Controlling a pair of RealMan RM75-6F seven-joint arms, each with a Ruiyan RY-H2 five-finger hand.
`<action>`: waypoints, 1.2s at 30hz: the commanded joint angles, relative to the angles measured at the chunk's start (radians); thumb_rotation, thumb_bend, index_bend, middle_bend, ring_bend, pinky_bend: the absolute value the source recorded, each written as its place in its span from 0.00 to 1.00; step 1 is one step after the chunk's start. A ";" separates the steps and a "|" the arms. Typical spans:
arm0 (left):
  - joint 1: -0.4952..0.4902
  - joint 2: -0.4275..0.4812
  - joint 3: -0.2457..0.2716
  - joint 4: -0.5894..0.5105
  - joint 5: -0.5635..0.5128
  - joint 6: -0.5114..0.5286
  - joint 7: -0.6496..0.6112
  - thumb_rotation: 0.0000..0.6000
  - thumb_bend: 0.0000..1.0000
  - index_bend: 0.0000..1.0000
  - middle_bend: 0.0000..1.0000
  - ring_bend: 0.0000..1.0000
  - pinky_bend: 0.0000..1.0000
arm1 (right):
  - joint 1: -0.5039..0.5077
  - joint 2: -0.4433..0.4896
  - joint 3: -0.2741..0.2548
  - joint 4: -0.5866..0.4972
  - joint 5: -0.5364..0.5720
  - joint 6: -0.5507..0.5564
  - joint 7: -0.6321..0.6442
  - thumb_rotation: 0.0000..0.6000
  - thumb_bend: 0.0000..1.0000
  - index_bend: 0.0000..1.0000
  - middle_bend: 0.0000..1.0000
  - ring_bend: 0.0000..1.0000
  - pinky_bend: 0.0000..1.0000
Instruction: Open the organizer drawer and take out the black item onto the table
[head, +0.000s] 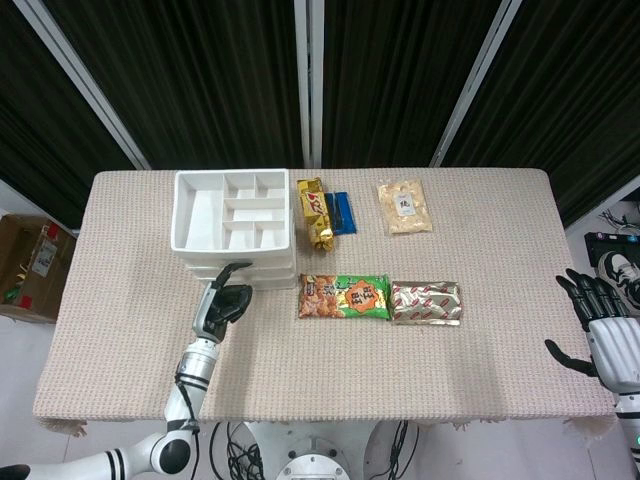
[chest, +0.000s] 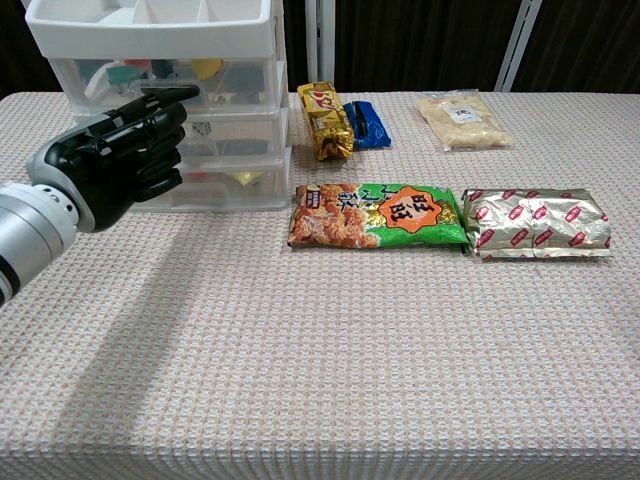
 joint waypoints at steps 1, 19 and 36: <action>0.012 0.003 0.018 -0.007 0.016 0.015 -0.005 1.00 0.46 0.42 0.87 0.93 1.00 | 0.001 0.000 -0.001 -0.003 -0.001 -0.001 -0.003 1.00 0.17 0.00 0.00 0.00 0.00; 0.090 0.056 0.161 -0.075 0.080 0.094 0.143 1.00 0.45 0.16 0.82 0.90 1.00 | 0.003 0.010 -0.002 -0.021 -0.015 0.004 -0.018 1.00 0.17 0.00 0.00 0.00 0.00; 0.111 0.493 0.217 -0.311 0.257 0.250 0.856 1.00 0.42 0.21 0.77 0.89 1.00 | 0.004 0.012 0.001 -0.001 -0.025 0.018 0.008 1.00 0.17 0.00 0.00 0.00 0.00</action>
